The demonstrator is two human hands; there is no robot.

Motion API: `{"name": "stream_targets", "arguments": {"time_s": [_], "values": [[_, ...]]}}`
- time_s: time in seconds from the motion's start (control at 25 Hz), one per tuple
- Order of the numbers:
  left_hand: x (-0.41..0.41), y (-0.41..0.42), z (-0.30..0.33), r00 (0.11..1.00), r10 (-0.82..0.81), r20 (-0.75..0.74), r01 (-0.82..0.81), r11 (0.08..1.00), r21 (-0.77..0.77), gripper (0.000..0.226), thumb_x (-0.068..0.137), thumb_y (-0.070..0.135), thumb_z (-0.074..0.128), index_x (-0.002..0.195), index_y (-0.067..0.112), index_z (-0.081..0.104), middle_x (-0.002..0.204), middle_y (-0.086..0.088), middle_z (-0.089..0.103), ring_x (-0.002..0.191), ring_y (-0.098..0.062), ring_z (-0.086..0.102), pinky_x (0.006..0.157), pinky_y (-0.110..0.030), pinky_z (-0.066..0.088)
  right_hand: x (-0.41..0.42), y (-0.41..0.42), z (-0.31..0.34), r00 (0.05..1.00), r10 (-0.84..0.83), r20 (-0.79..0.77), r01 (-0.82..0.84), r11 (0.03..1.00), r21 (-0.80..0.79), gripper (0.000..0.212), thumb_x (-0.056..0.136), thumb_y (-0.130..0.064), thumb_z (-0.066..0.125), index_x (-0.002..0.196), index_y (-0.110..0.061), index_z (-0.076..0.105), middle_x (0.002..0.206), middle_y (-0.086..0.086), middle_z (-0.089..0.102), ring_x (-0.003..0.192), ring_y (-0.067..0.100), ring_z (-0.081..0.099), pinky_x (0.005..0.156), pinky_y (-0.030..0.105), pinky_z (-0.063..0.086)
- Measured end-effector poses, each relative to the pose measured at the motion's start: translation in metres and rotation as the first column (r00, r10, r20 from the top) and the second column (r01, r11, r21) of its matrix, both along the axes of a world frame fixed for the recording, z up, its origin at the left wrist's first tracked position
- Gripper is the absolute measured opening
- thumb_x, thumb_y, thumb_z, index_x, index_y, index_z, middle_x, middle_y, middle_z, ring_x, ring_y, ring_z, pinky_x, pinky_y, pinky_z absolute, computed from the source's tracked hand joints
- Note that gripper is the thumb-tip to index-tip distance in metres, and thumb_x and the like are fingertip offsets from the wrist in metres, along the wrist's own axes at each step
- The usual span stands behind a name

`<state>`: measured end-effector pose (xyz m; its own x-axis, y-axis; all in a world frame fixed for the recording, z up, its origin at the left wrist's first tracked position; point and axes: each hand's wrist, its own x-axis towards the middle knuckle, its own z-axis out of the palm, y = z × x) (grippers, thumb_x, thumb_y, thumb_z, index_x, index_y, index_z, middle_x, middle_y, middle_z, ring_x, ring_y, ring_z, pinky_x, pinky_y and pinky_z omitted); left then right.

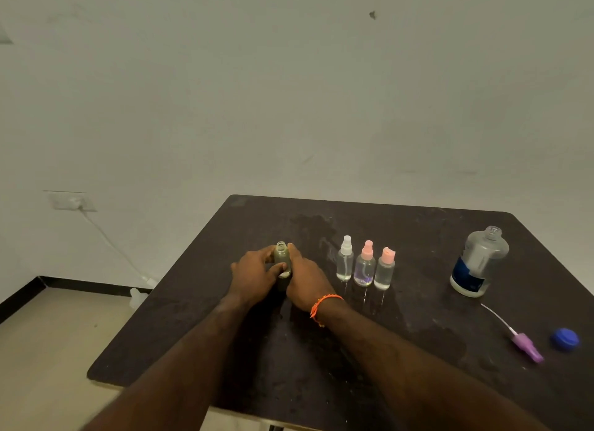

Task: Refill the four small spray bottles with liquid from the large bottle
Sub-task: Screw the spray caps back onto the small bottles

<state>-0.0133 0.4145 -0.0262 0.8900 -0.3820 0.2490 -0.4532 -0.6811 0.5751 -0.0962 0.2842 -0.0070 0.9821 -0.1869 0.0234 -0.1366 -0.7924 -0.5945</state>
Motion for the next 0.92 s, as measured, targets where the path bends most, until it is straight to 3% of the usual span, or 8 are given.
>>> {"name": "stream_targets", "arguments": {"time_s": [0.28, 0.44, 0.64, 0.92], "values": [[-0.056, -0.006, -0.002, 0.991, -0.136, -0.013, 0.136, 0.99, -0.048, 0.035, 0.081, 0.054, 0.072, 0.114, 0.046, 0.071, 0.097, 0.027, 0.076, 0.098, 0.0, 0.07, 0.1, -0.049, 0.053, -0.068, -0.013, -0.002, 0.992, -0.037, 0.119, 0.034, 0.999, 0.03, 0.06, 0.082, -0.013, 0.053, 0.136, -0.036, 0.039, 0.112, 0.003, 0.069, 0.101, 0.026, 0.067, 0.087, 0.04, 0.055], [-0.103, -0.024, 0.001, 0.967, -0.256, -0.014, 0.255, 0.966, -0.054, 0.034, 0.082, 0.049, 0.077, 0.116, 0.044, 0.073, 0.101, 0.028, 0.076, 0.098, 0.007, 0.069, 0.101, -0.047, 0.054, -0.125, -0.032, 0.0, 0.981, -0.107, 0.16, 0.108, 0.994, 0.004, 0.049, 0.088, -0.021, 0.055, 0.134, -0.036, 0.047, 0.116, -0.001, 0.07, 0.106, 0.024, 0.066, 0.092, 0.039, 0.053], [-0.16, -0.058, 0.001, 0.921, -0.39, -0.013, 0.388, 0.918, -0.077, 0.035, 0.087, 0.039, 0.082, 0.122, 0.038, 0.074, 0.11, 0.024, 0.076, 0.104, 0.007, 0.068, 0.104, -0.041, 0.055, -0.19, -0.064, 0.002, 0.964, -0.196, 0.177, 0.202, 0.979, -0.017, 0.045, 0.094, -0.015, 0.053, 0.137, -0.027, 0.051, 0.117, 0.002, 0.071, 0.11, 0.023, 0.065, 0.098, 0.04, 0.051], [-0.203, -0.097, 0.001, 0.913, -0.408, -0.019, 0.405, 0.911, -0.078, 0.045, 0.09, 0.039, 0.078, 0.134, 0.034, 0.069, 0.119, 0.015, 0.077, 0.111, -0.005, 0.07, 0.107, -0.046, 0.053, -0.238, -0.099, 0.003, 0.951, -0.276, 0.139, 0.289, 0.954, -0.081, 0.046, 0.099, -0.017, 0.051, 0.144, -0.026, 0.048, 0.12, 0.001, 0.069, 0.11, 0.018, 0.063, 0.1, 0.033, 0.047]]}}
